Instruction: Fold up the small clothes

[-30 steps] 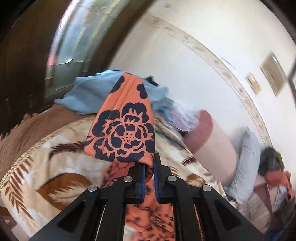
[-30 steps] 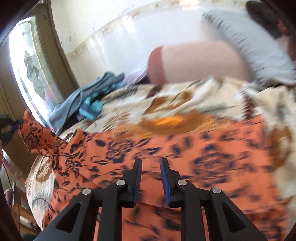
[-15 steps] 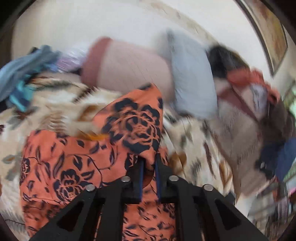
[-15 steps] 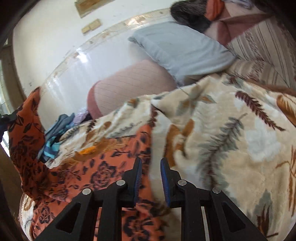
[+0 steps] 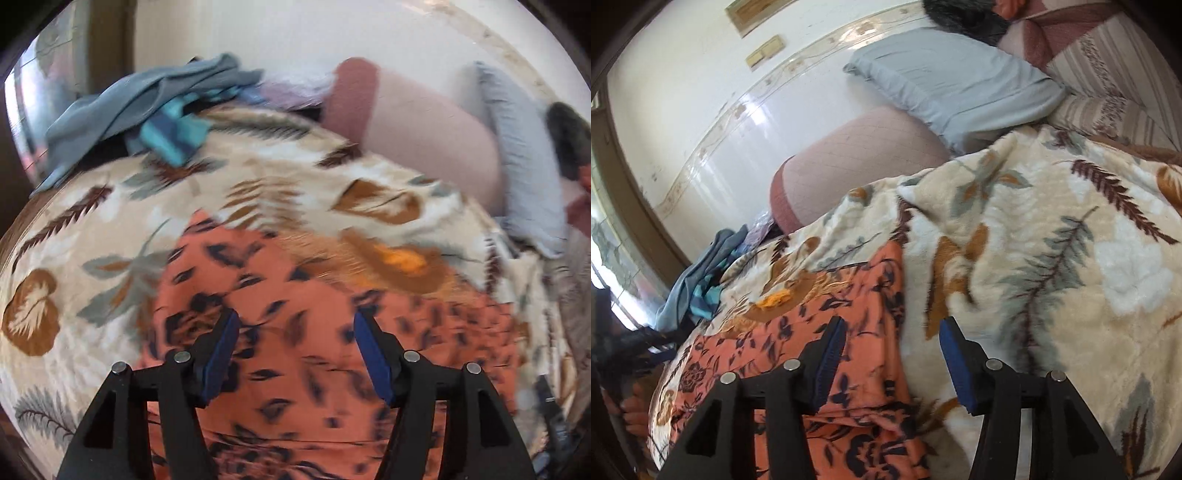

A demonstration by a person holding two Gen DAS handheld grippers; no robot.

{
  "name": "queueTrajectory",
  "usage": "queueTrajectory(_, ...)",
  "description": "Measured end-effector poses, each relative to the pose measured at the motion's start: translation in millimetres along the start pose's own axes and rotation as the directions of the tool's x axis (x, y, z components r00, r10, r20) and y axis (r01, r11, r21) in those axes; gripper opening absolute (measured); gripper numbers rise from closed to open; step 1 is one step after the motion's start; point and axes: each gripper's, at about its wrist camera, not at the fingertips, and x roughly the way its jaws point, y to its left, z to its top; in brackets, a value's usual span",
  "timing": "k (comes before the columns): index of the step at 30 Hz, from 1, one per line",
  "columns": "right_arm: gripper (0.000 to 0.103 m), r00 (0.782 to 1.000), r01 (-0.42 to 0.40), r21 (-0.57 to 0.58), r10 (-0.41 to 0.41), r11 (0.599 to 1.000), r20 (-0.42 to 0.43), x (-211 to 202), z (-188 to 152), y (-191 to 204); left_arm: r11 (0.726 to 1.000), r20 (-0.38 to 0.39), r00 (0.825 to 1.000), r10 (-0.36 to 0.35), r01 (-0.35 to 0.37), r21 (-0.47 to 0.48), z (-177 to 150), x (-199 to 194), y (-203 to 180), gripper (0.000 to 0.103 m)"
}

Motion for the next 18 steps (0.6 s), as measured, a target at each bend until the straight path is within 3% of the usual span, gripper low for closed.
queueTrajectory(4,0.056,0.992,-0.032,-0.114,0.017,0.993,-0.129,12.5,12.2,19.9,0.997,-0.014,0.997,0.070,-0.070,-0.032,-17.0,27.5,30.2,0.064)
queueTrajectory(7,0.039,0.975,-0.060,-0.196,0.015,0.979,-0.221,25.2,11.7,39.0,0.996,-0.002,0.996,0.092,-0.092,0.001,-22.0,32.0,33.9,0.059)
queueTrajectory(11,0.038,0.922,-0.086,-0.219,-0.005,0.972,-0.386,83.0,-6.9,67.0,0.993,0.014,0.994,0.112,-0.113,0.025,-18.9,35.8,32.2,0.059)
queueTrajectory(12,0.039,0.905,-0.064,-0.237,-0.043,0.969,-0.423,95.5,-16.5,67.5,0.994,0.013,0.994,0.105,-0.105,0.018,-17.7,38.0,35.2,0.058)
queueTrajectory(15,0.037,0.930,0.017,-0.340,-0.140,0.940,-0.340,115.7,-13.7,82.3,0.995,0.001,0.995,0.102,-0.102,-0.016,-12.8,44.4,45.8,0.049)
queueTrajectory(18,0.037,0.924,0.079,-0.263,-0.170,0.961,-0.342,123.2,1.8,80.3,0.994,0.004,0.996,0.090,-0.090,-0.062,-8.4,43.4,53.2,0.045)
